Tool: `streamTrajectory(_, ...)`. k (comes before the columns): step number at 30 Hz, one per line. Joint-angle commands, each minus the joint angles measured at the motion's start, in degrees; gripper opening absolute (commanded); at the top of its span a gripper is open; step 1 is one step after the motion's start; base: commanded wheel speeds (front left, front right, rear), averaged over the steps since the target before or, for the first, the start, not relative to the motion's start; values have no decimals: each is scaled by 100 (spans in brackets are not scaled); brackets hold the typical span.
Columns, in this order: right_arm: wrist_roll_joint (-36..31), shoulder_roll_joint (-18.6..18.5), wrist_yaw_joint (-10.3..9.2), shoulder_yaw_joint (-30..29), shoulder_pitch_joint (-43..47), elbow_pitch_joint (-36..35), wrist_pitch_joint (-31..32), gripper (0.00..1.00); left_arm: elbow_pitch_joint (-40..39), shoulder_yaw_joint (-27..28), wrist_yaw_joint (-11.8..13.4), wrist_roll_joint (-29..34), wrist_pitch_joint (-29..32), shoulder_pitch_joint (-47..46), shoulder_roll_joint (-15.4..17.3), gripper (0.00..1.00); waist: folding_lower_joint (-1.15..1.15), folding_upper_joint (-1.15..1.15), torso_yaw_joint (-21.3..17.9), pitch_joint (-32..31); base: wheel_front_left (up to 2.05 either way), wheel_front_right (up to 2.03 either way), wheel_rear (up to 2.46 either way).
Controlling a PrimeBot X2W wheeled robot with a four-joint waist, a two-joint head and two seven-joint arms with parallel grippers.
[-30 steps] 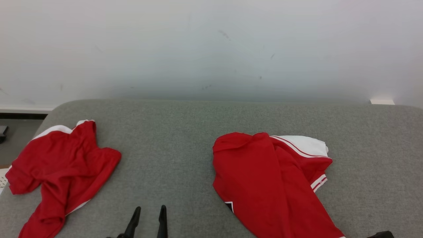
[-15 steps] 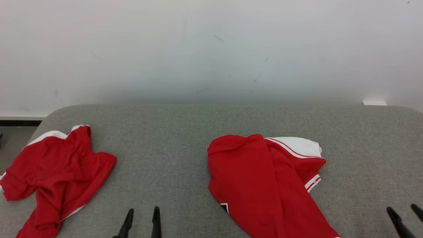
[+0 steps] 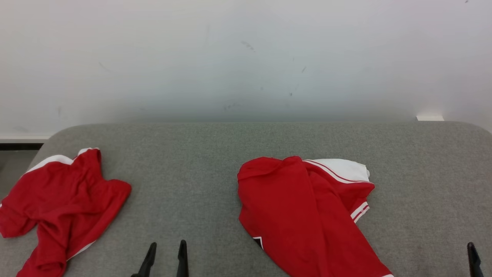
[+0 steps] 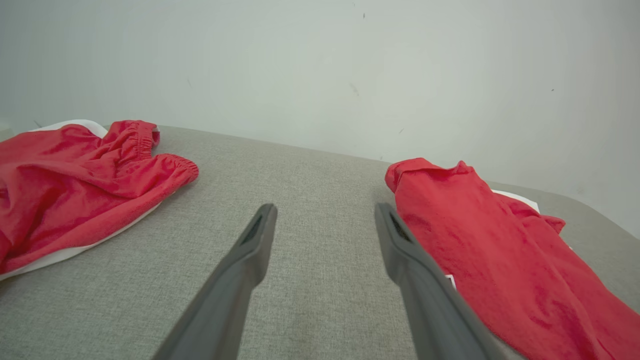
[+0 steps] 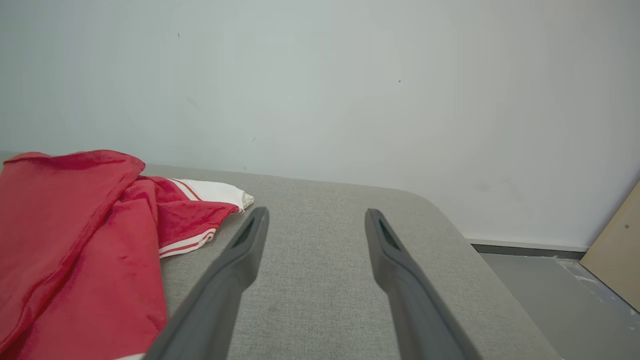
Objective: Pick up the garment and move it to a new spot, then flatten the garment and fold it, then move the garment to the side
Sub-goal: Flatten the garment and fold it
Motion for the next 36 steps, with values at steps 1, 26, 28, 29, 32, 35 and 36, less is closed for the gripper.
streamTrajectory(1,-74,150,-13,-32,92,103,-66,100,11,10,-19,99,-3,-29,21,100,0,0,-7,5,0,0,0)
streamTrajectory(26,-177,1074,-13,812,-757,145,-100,100,1758,-492,-771,810,561,-3083,99,100,0,0,-1459,994,0,0,0)
streamTrajectory(28,-158,1089,-13,868,-855,143,-100,100,2105,-523,-827,853,767,-3574,115,100,0,0,-1620,1123,0,0,0)
streamTrajectory(29,-153,1102,-13,903,-890,152,-101,100,2293,-537,-856,860,855,-3785,129,100,0,0,-1699,1183,0,0,0)
streamTrajectory(32,-120,1110,-13,997,-1005,165,-101,100,2907,-593,-891,897,1236,-4304,151,100,0,0,-1902,1319,0,0,0)
streamTrajectory(35,-106,1107,-13,1060,-1071,174,-101,100,3505,-579,-807,963,1699,-4743,233,100,0,0,-2049,1397,0,0,0)
streamTrajectory(36,-110,1103,-13,1070,-1075,184,-101,100,3693,-595,-770,1004,1857,-4853,269,100,0,0,-2084,1399,0,0,0)
